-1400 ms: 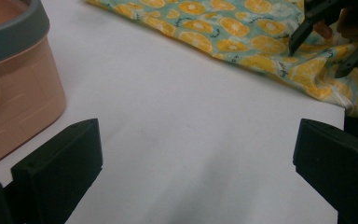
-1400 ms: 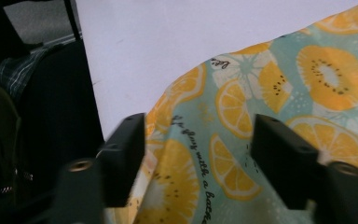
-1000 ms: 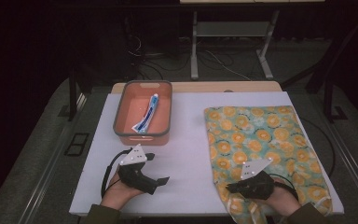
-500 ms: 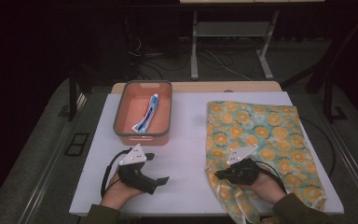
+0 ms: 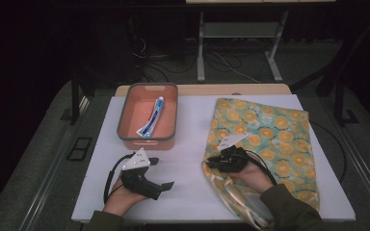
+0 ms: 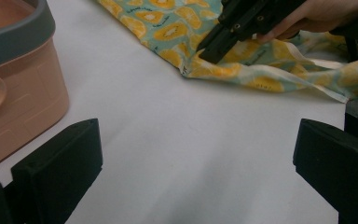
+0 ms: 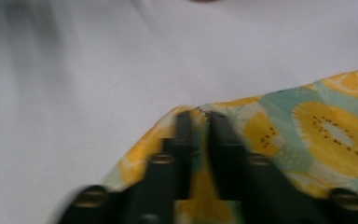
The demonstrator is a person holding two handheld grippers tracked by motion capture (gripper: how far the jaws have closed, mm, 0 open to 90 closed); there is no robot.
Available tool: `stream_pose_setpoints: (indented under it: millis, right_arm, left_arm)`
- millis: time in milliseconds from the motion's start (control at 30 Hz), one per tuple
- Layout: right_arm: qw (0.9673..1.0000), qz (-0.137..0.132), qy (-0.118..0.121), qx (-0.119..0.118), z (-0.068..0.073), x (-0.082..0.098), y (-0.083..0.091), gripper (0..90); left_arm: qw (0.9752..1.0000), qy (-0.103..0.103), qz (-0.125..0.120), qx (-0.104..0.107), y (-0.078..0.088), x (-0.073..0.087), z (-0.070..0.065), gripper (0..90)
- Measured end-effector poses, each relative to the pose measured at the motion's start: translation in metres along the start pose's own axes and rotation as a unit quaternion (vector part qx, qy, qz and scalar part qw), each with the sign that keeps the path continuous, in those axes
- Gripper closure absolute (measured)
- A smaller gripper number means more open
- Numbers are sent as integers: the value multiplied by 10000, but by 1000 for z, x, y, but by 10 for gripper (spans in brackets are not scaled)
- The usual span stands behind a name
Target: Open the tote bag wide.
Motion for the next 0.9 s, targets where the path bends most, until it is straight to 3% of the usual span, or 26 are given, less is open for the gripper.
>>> stream_pose_setpoints:
  millis: [67, 167, 267, 333, 433, 467, 500, 533, 567, 633, 667, 700, 733, 900]
  right_arm:
    - [10000, -40, -11, -39, 2, 0, 12, 521]
    - [9997, -185, -53, -142, 7, 4, 38, 425]
    - [9997, -210, 119, -46, 14, 16, 62, 401]
    - [9997, -204, 110, -4, 15, 22, 69, 392]
    - [9999, -122, -1, 120, 15, 47, 96, 365]
    - [9999, -122, -1, 120, 15, 47, 96, 365]
    - [9999, 53, -6, 142, 15, 57, 105, 363]
    - [9999, 53, -6, 142, 15, 57, 105, 363]
    - [9994, 299, 133, 120, 17, 67, 107, 363]
    - [9990, 426, 144, 59, 18, 72, 106, 364]
    - [9973, 677, 264, -49, 20, 82, 103, 364]
    - [9973, 677, 264, -49, 20, 82, 103, 364]
    - [9957, 864, 344, -52, 20, 91, 100, 363]
    - [9922, 1057, 660, -1, 21, 104, 94, 394]
  left_arm:
    - [10000, 4, -6, -3, 0, 0, 0, 0]
    - [10000, 20, -30, -7, 1, 0, 0, 0]
    - [10000, 13, -30, -15, 1, 0, -1, 0]
    - [10000, 8, -24, -19, 1, 0, -1, 0]
    - [10000, -2, -12, -18, 0, 0, -1, 0]
    - [10000, -5, -3, -17, 0, 0, -2, 0]
    - [10000, -1, 2, -20, -1, 0, -2, 0]
    - [10000, -5, 6, -20, -1, -1, -2, 0]
    - [10000, -8, -1, -16, -1, -1, -2, 0]
    - [10000, -15, 8, -16, -1, -1, -3, 0]
    - [10000, -23, 14, -14, 0, -1, -2, 0]
    - [10000, -11, 6, -18, 0, 0, -2, 0]
    - [10000, -2, -2, -16, -1, 0, -2, 0]
    - [10000, -22, 1, -19, 0, 0, -2, 0]
Point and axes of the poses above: each handheld gripper's, and its own axes: y roughly backward along the jaws, x roughly out of its underside, z roughly to its left, the point moved 1 cm from there along -y, roughly forward along the jaws, and after that the axes turned 6 degrees about -x, right-handed, at the moved point
